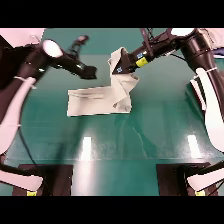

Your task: Fold the shirts.

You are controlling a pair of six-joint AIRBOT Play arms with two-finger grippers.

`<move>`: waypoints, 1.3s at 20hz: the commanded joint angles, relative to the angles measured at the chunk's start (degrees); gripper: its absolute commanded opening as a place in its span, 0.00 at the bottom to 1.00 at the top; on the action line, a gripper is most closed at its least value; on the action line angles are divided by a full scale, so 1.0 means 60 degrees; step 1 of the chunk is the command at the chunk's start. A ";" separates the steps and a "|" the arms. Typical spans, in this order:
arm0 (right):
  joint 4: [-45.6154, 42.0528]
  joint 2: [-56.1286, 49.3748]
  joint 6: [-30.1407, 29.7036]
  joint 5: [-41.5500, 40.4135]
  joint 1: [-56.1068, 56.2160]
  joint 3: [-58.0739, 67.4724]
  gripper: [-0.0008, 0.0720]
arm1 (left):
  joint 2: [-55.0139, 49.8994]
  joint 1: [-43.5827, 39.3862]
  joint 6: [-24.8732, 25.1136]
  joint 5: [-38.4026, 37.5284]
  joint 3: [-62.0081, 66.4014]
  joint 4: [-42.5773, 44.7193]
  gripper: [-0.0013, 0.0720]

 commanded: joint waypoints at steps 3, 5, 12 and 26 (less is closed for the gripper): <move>0.0000 -0.0725 -0.0397 -0.0707 0.0725 0.0062 0.03 | 0.1847 0.1370 0.0219 -0.0922 0.0000 0.0776 0.05; 0.0000 -0.1406 -0.0714 -0.1104 0.1191 0.0543 0.03 | 0.2288 0.1548 0.0215 -0.1075 0.0000 0.0984 0.05; 0.1993 -0.3428 -0.2787 -0.4863 0.2911 0.0885 0.56 | 0.2601 0.1555 0.0208 -0.1552 -0.0004 0.1122 0.05; 0.0248 0.0911 -0.2466 -0.2473 -0.1767 -0.6113 0.47 | 0.2568 0.1555 0.0208 -0.1872 -0.0011 0.1147 0.05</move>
